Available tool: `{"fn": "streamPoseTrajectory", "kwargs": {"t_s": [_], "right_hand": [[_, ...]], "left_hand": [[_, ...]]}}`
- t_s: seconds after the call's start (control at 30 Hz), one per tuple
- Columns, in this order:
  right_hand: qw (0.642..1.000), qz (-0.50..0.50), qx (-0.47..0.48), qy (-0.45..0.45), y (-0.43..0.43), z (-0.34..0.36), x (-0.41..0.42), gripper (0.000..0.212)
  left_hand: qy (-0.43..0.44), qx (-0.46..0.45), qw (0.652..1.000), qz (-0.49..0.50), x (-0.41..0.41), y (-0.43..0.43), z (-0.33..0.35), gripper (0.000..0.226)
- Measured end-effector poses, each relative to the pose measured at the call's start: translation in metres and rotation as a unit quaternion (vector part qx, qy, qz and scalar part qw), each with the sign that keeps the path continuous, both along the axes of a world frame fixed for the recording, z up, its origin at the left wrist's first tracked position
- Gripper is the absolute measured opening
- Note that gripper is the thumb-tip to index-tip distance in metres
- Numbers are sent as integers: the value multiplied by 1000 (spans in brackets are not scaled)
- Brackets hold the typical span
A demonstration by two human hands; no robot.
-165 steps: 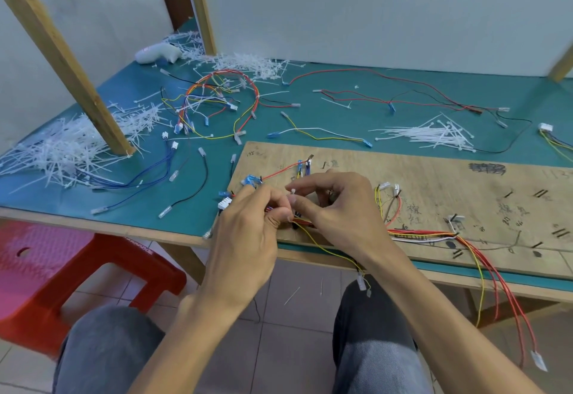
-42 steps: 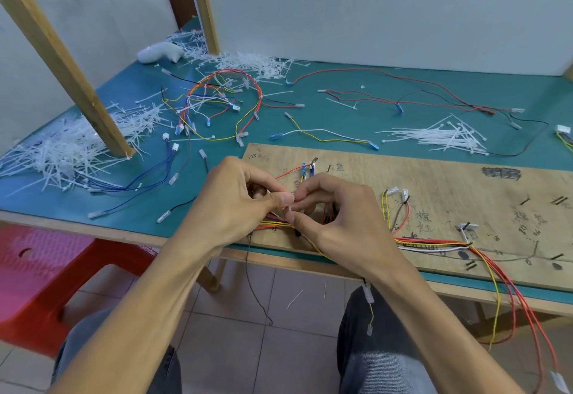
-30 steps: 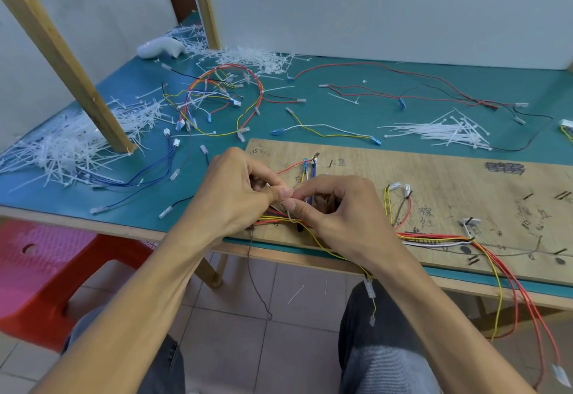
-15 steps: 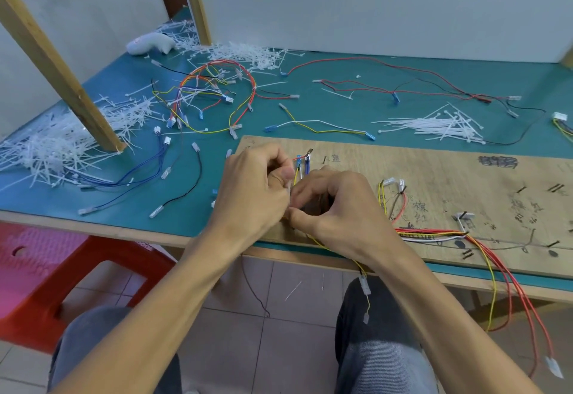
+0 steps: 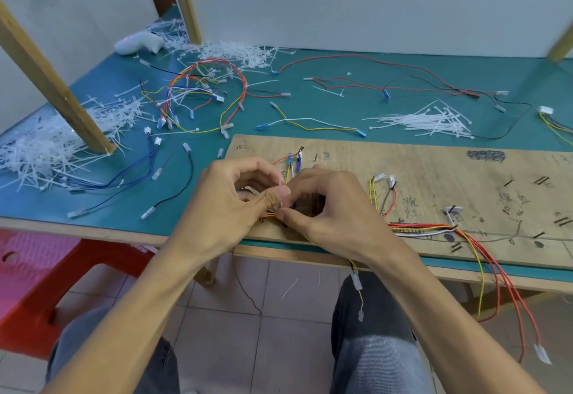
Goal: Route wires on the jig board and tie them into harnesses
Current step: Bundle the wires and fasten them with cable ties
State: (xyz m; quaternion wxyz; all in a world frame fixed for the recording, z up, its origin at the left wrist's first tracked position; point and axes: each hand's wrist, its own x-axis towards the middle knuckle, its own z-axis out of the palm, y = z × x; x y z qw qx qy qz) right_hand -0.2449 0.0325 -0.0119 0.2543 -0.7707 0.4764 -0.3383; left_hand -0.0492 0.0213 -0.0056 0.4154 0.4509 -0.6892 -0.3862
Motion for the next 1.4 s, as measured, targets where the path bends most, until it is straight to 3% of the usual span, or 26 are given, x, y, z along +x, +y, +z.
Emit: {"fn": "streamPoseTrajectory", "kwargs": {"t_s": [0.2, 0.47, 0.57, 0.73, 0.87, 0.97, 1.07, 1.2, 1.3, 1.4], "right_hand": [[999, 20, -22, 23, -4, -4, -2, 3], [998, 28, -46, 22, -6, -10, -3, 4], [999, 15, -51, 9, -3, -11, -3, 3], [995, -55, -78, -31, 4, -4, 1, 17], [976, -124, -165, -75, 12, 14, -1, 14], [970, -172, -143, -98, -2, 33, -22, 12], [967, -252, -30, 17, -50, 46, -69, 18], [933, -289, 67, 205, -107, 38, -127, 32], [931, -225, 73, 278, -126, 32, -138, 27], [933, -205, 31, 296, -138, 30, -139, 17]], "left_hand": [[-17, -51, 992, 115, -23, 2, -8, 14], [-50, -66, 987, 140, -27, 5, -4, 9], [-130, -94, 978, 134, -22, 5, 1, 22], [-245, -137, 951, 133, -14, 14, 11, 14], [-301, -144, 935, 124, -14, 20, 12, 51], [-341, -171, 918, 109, -14, 19, 14, 55], [-381, -172, 905, 85, -13, 16, 17, 54], [-382, -142, 911, 55, -13, 12, 24, 50], [-385, -137, 912, 46, -15, 9, 26, 52], [-372, -140, 916, 42, -13, 7, 25, 61]]}}
